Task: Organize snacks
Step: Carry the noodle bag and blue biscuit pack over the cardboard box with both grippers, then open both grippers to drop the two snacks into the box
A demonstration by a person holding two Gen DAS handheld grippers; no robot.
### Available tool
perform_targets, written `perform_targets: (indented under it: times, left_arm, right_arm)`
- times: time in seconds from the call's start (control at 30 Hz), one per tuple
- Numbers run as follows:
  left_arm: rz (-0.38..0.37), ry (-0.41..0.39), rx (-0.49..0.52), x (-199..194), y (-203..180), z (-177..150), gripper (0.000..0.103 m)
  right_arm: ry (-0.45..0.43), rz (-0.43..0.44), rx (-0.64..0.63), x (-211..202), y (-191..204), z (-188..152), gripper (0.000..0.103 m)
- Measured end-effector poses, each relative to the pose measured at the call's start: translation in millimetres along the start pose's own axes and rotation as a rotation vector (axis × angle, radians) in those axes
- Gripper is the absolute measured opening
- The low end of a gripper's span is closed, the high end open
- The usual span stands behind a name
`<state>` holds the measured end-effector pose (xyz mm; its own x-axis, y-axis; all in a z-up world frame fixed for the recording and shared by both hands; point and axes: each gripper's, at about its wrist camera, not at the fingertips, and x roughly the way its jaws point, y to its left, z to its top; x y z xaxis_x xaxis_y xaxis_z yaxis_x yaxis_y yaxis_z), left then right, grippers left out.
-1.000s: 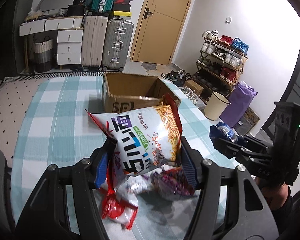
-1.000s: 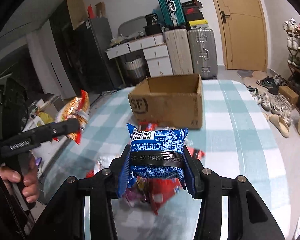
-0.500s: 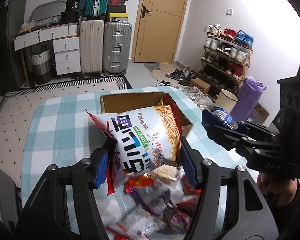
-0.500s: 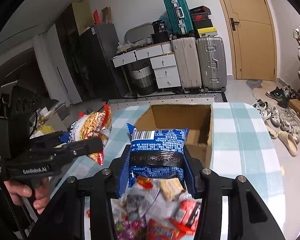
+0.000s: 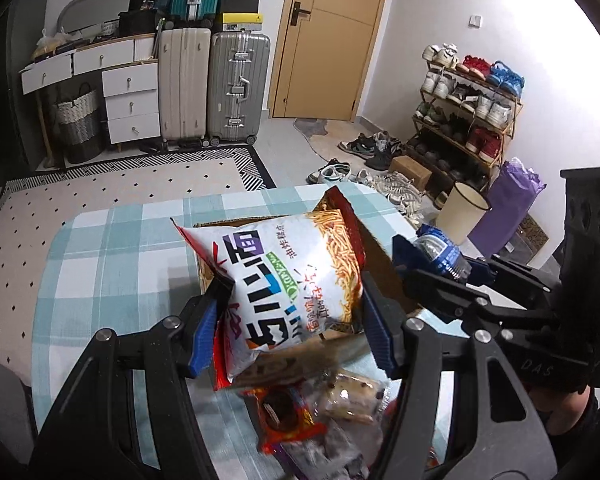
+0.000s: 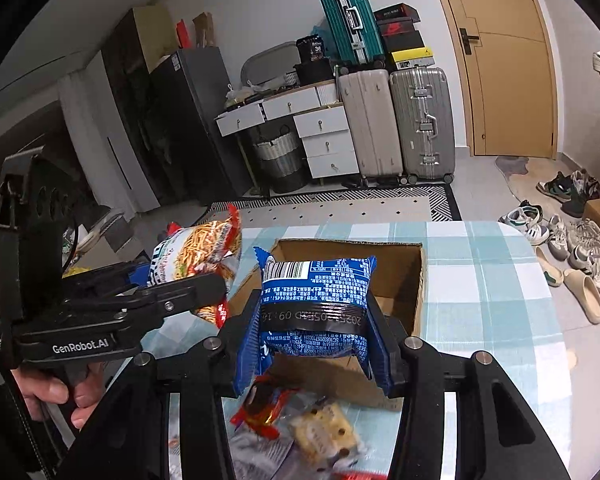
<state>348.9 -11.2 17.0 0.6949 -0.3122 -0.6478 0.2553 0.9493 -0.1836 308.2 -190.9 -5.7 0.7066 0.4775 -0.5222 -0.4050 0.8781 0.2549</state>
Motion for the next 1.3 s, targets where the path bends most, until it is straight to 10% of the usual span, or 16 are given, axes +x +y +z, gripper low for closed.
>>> perform_targets:
  times: [0.43, 0.53, 0.63, 1.3]
  left_arm:
    - [-0.031, 0.076, -0.054, 84.2, 22.0, 22.4, 0.060]
    - [-0.004, 0.103, -0.047, 95.5, 24.6, 26.6, 0.065]
    - [0.021, 0.065, -0.016, 84.3, 23.8, 19.1, 0.076]
    - [0.071, -0.046, -0.001, -29.6, -4.8, -18.2, 0.080]
  right_arm:
    - [0.045, -0.029, -0.002, 62.6, -21.2, 7.1, 0.048]
    - [0.030, -0.052, -0.017, 64.9, -22.5, 7.0, 0.062]
    - [-0.008, -0.077, -0.042, 58.0, -21.4, 6.5, 0.082]
    - [-0.114, -0.107, -0.077, -39.7, 9.5, 4.1, 0.087]
